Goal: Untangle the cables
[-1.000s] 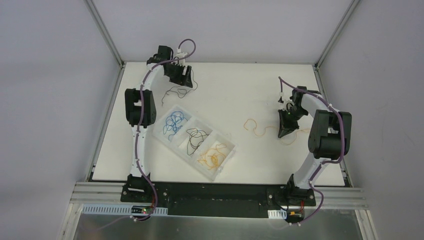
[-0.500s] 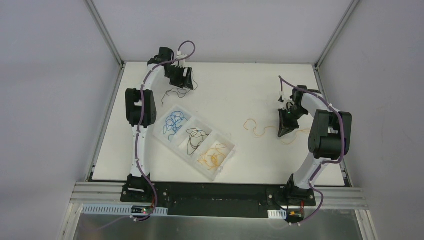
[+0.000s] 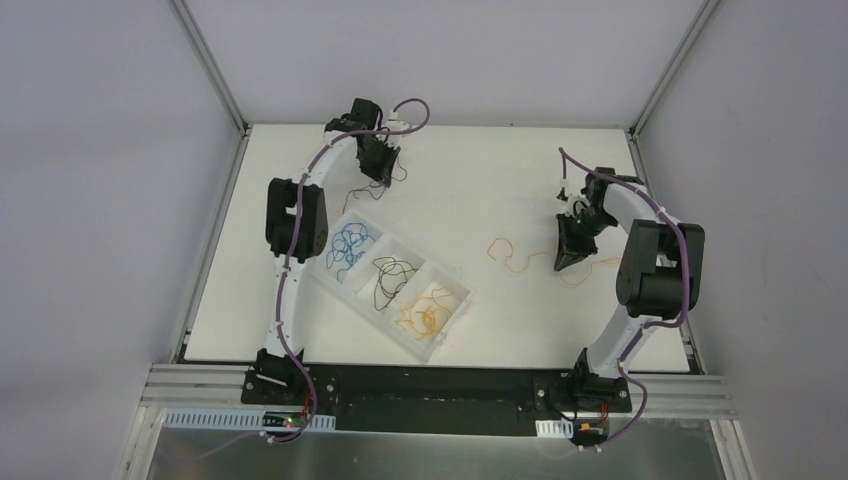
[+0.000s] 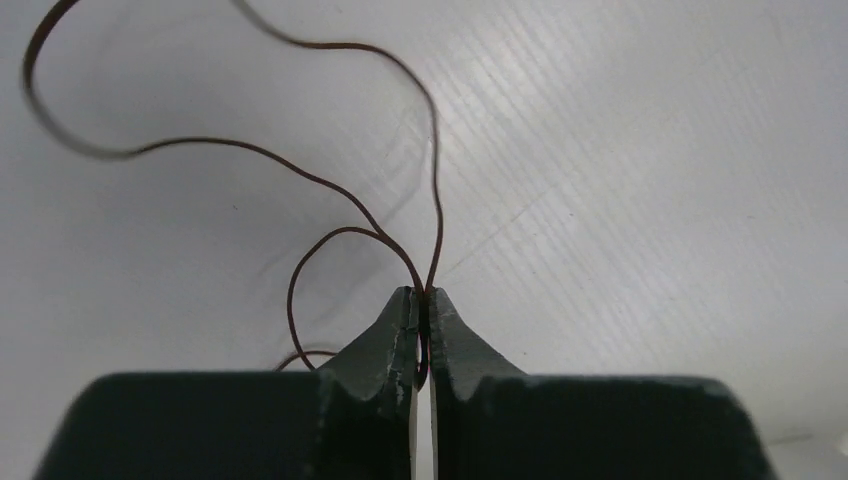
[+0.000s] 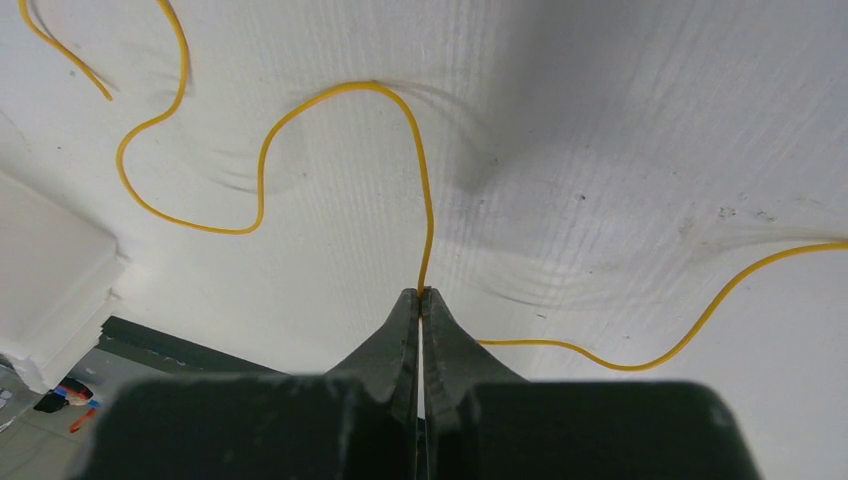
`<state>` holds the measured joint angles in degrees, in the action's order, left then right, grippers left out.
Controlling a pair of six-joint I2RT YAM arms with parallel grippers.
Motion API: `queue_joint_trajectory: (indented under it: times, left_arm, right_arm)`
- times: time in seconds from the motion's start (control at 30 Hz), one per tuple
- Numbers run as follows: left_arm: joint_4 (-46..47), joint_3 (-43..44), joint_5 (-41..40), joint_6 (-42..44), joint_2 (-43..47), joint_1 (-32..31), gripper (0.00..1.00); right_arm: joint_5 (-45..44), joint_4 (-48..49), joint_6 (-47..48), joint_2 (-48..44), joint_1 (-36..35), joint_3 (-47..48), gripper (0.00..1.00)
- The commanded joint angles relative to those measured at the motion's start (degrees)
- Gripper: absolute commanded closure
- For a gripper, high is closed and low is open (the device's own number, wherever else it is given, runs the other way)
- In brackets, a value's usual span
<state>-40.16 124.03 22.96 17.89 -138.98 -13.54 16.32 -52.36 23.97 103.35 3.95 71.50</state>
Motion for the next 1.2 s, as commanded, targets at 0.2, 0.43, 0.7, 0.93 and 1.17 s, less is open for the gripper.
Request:
queue_joint_trajectory:
  times: [0.2, 0.43, 0.7, 0.93, 1.17]
  left_arm:
    - [-2.4, 3.1, 7.0, -5.2, 20.4, -0.4, 1.00]
    - [-2.5, 0.0, 17.8, -20.7, 31.3, -0.3, 1.00]
    - [1.4, -11.7, 18.8, -37.9, 41.4, -2.3, 1.00]
    - [10.3, -21.2, 25.1, -52.8, 48.8, -7.0, 1.00]
    - [21.9, -27.0, 31.7, -64.4, 53.1, -9.1, 1.00]
  right_arm:
    - [6.0, -2.8, -2.1, -5.1, -3.8, 3.8, 1.00]
    - [13.7, -6.2, -1.0, -9.5, -5.5, 8.9, 0.37]
    - [21.0, 14.1, -4.2, -30.7, -7.9, 9.8, 0.01]
    - [13.3, 35.4, -11.3, -38.4, -25.9, 11.3, 0.01]
    - [1.0, 42.3, -3.7, -35.0, -44.2, 12.5, 0.01]
